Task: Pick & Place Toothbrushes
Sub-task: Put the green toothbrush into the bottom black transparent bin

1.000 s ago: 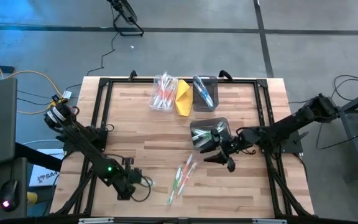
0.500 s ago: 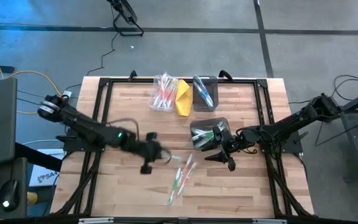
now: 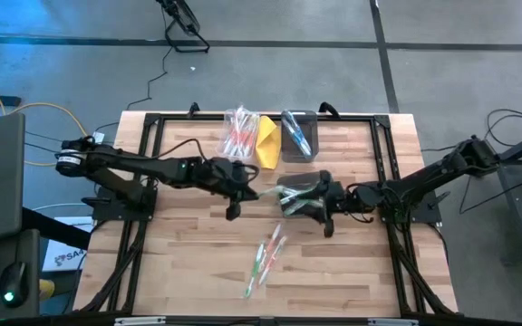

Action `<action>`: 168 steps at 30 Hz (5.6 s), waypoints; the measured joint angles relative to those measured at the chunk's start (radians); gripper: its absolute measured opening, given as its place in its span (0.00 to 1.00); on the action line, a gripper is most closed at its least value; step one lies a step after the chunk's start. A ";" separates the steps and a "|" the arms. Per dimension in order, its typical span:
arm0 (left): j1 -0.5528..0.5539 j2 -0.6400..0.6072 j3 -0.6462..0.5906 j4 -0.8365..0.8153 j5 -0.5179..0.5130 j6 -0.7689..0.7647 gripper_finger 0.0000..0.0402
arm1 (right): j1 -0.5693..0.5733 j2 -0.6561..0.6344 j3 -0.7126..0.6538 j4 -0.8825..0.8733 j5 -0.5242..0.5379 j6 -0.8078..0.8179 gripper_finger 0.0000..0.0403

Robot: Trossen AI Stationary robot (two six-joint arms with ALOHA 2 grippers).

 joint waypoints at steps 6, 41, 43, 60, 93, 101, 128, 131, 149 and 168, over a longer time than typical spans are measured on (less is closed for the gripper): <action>0.006 0.000 0.000 0.143 -0.088 0.004 0.04 | -0.001 -0.005 0.000 -0.002 0.252 -0.025 0.43; 0.003 -0.001 0.001 0.256 -0.155 0.045 0.04 | -0.290 0.330 0.020 0.518 -0.154 -0.101 0.66; 0.003 -0.001 0.001 0.253 -0.155 0.045 0.04 | -0.297 0.353 0.047 0.517 -0.173 -0.106 0.66; 0.003 0.000 0.002 0.200 -0.172 0.040 0.04 | -0.300 0.417 0.129 0.526 -0.198 -0.134 0.34; 0.003 0.000 0.002 0.167 -0.190 0.042 0.17 | -0.299 0.416 0.129 0.529 -0.143 -0.124 0.01; 0.003 0.000 0.002 0.184 -0.193 0.070 0.48 | -0.299 0.416 0.129 0.524 -0.144 -0.122 0.01; 0.003 -0.150 0.102 -0.004 -0.208 0.094 0.57 | -0.108 -0.085 0.091 -0.367 0.363 0.010 0.01; 0.003 -0.144 0.099 -0.027 -0.208 0.093 0.57 | -0.136 -0.049 0.045 -0.326 0.387 0.069 0.01; 0.003 -0.123 0.101 -0.035 -0.208 0.045 0.57 | -0.217 0.094 -0.051 -0.243 0.374 0.138 0.13; 0.003 -0.123 0.101 -0.074 -0.207 0.045 0.57 | -0.135 -0.005 -0.051 -0.528 0.351 0.110 0.65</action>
